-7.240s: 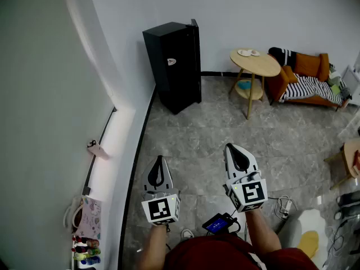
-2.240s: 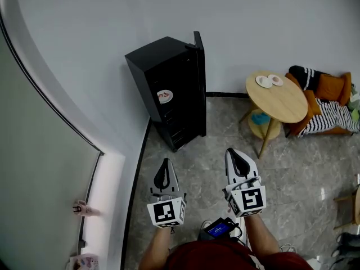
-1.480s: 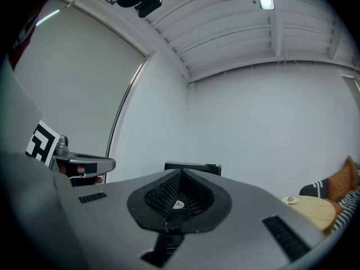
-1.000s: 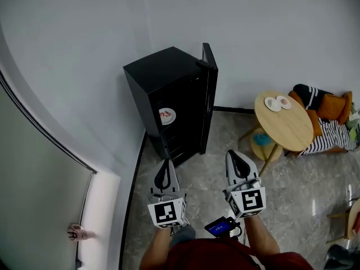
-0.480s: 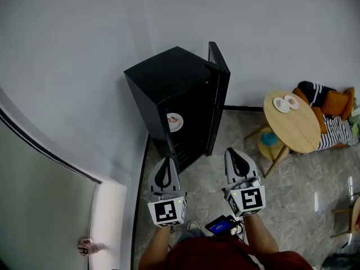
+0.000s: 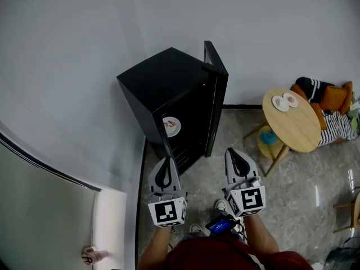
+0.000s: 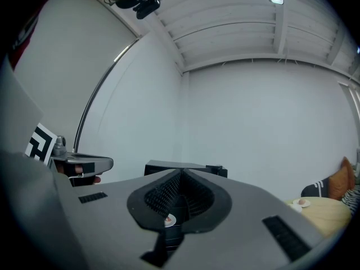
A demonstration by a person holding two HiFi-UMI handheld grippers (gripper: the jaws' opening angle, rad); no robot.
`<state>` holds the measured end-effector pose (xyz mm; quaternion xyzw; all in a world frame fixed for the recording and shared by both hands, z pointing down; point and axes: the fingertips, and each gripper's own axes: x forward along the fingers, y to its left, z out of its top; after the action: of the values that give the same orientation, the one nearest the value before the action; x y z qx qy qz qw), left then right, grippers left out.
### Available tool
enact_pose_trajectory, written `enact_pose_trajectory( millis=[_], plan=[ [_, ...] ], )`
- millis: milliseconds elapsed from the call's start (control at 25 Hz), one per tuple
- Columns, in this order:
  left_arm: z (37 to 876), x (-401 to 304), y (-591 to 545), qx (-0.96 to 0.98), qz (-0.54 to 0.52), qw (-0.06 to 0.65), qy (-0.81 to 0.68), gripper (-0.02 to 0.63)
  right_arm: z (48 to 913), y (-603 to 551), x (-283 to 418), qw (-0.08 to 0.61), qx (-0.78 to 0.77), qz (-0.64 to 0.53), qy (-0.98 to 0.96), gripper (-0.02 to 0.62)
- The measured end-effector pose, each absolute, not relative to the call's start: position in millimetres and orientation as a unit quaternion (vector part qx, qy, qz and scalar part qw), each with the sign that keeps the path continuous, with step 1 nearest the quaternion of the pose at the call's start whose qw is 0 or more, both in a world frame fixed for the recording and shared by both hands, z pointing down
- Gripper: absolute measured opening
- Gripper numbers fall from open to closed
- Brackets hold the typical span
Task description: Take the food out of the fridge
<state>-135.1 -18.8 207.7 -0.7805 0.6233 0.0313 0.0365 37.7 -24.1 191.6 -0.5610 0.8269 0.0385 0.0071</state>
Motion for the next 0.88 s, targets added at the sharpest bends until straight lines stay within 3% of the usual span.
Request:
enact_pose_trajectory(
  millis=[880],
  plan=[
    [187.2,-38.5,-136.5,-0.750,0.038,0.053,0.658,0.014,183.3,-155.7,127.4,0.018,-0.517,0.054,0.854,0.024]
  ],
)
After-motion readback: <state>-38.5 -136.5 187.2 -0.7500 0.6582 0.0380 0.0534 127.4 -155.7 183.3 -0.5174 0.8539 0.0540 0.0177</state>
